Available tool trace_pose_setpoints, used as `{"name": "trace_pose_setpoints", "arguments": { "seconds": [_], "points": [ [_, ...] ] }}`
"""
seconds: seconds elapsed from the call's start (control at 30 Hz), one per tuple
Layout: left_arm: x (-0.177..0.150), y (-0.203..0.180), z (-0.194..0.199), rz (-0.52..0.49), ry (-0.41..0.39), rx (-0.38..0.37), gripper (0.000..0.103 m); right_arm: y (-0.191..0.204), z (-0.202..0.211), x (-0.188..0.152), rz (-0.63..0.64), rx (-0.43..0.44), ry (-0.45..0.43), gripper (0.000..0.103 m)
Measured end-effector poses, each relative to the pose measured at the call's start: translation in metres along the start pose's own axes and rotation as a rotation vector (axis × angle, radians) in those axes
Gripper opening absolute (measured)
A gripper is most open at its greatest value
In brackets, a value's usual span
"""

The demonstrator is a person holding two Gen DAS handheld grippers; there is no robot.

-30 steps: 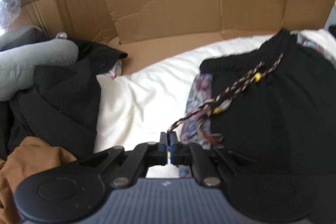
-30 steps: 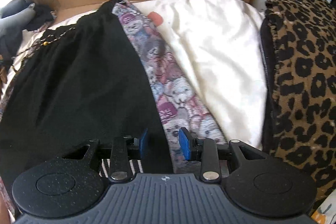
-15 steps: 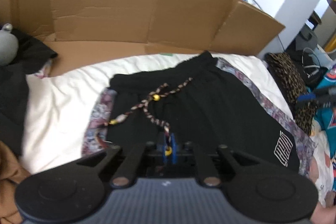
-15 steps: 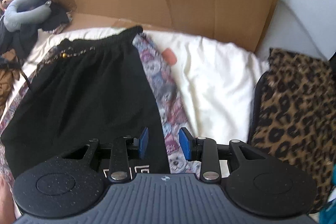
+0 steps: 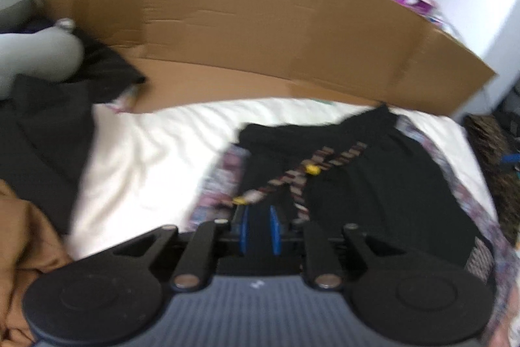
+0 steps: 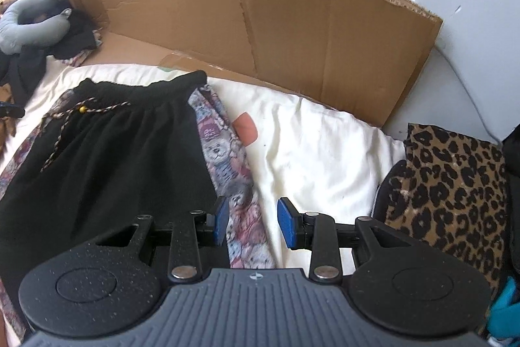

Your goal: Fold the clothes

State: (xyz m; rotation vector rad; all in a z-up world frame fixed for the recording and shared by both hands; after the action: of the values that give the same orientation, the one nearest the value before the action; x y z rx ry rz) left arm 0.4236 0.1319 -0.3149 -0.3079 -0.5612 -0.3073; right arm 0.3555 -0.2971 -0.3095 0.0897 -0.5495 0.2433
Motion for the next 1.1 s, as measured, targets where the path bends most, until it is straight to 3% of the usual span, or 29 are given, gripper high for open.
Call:
{"name": "trace_pose_setpoints", "arguments": {
  "seconds": [0.1,0.23,0.53,0.6,0.73,0.97,1.03,1.1],
  "points": [
    [0.007,0.020,-0.010,0.044,-0.029,0.073,0.016,-0.002,-0.017,0.003,-0.021,0.004,-0.015,0.040],
    [0.015,0.037,-0.025,0.122,-0.011,0.081,0.016,0.000,-0.039,0.012,-0.048,0.009,-0.055,0.040],
    [0.027,0.036,-0.064,0.075,-0.016,0.110,0.020,0.008,-0.079,0.039,-0.101,0.033,-0.139,0.040],
    [0.029,0.037,-0.069,0.042,-0.024,0.103,0.020,0.016,-0.090,0.046,-0.066,0.037,-0.139,0.040],
    [0.033,0.040,-0.080,0.072,-0.006,0.076,0.020,0.025,-0.106,0.060,-0.055,0.048,-0.144,0.040],
    [0.038,0.034,-0.090,0.065,-0.027,0.053,0.021,0.037,-0.123,0.091,-0.090,0.038,-0.199,0.040],
    [0.039,0.034,-0.092,0.074,-0.036,0.021,0.024,0.045,-0.124,0.095,-0.063,0.058,-0.201,0.040],
    [0.040,0.035,-0.094,0.088,-0.041,-0.003,0.033,0.053,-0.128,0.096,-0.033,0.094,-0.188,0.049]
  ]
}}
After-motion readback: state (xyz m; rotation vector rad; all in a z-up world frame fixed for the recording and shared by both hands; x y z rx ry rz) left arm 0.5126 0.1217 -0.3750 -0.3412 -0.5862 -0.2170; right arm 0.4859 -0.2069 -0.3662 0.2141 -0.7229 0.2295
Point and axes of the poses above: each gripper's, at about its wrist camera, not at the fingertips, and z roughly against the way its jaws point, y to its left, x to its top, the point moved 6 cm from there along -z, roughly the way its jaws point, and after that the axes turned 3 degrees about -x, right-handed, at the moved point
